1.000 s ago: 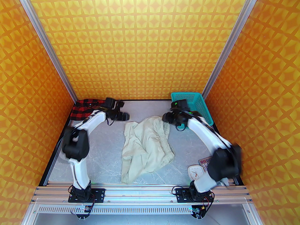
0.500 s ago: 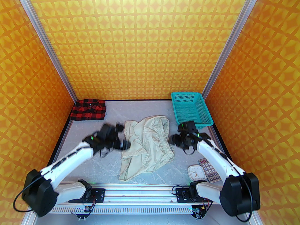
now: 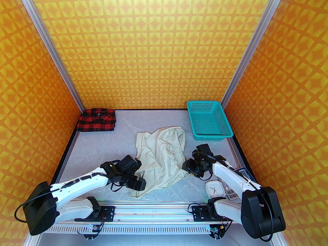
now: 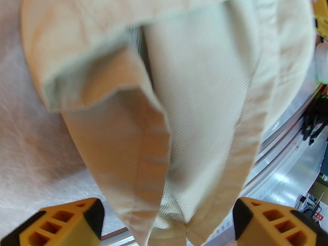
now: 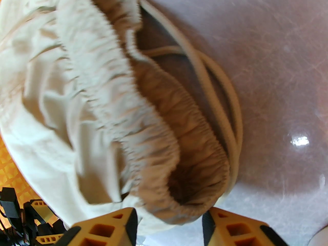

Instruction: Fold and stack the mixed laundry pile

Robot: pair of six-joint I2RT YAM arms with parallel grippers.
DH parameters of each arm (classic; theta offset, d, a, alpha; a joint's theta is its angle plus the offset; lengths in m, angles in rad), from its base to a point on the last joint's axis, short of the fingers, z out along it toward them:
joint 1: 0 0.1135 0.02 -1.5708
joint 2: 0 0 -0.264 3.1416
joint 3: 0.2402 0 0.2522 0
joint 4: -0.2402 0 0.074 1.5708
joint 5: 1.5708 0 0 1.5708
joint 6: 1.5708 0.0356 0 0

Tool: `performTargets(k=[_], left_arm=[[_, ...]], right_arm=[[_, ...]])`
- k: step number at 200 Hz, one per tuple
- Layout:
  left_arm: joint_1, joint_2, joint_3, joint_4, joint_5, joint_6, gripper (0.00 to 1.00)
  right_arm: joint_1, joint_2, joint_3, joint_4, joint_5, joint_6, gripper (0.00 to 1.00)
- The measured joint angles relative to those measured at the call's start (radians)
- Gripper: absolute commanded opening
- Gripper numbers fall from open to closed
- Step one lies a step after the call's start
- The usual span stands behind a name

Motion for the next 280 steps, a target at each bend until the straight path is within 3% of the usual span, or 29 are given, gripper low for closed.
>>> performTargets(k=[47,69,106,116,149,185,222,239,253,264,280], left_arm=[[-0.035,0.057,-0.008,0.005,0.0,0.001,0.86],[-0.053,0.073,-0.008,0.005,0.0,0.003,0.84],[-0.099,0.08,0.042,0.007,0.0,0.024,0.65],[-0.104,0.08,0.056,0.008,0.0,0.031,0.69],[-0.107,0.038,0.073,-0.006,-0.003,0.046,1.0],[-0.135,0.031,0.111,-0.049,-0.005,0.077,0.98],[-0.208,0.146,0.167,-0.093,-0.005,0.12,0.96],[-0.219,0.187,0.171,-0.109,-0.014,0.133,0.89],[-0.219,0.204,0.171,-0.123,-0.025,0.143,0.77],[-0.219,0.209,0.171,-0.126,-0.031,0.149,0.59],[-0.219,0.209,0.171,-0.126,-0.043,0.152,0.21]], right_arm=[[0.0,0.063,-0.008,0.067,0.024,0.007,0.5],[0.0,0.063,-0.008,0.083,0.027,0.007,0.4],[0.0,0.068,-0.025,0.123,0.038,0.013,0.21],[0.0,0.068,-0.025,0.13,0.041,0.019,0.19],[0.0,0.068,-0.026,0.146,0.04,0.018,0.16],[0.0,0.068,-0.026,0.158,0.04,0.019,0.16],[0.0,0.069,-0.028,0.167,0.04,0.019,0.16],[0.0,0.069,-0.031,0.17,0.04,0.019,0.14],[0.0,0.068,-0.032,0.176,0.04,0.019,0.12],[0.0,0.068,-0.034,0.184,0.039,0.021,0.1],[0.0,0.068,-0.036,0.193,0.036,0.023,0.06]])
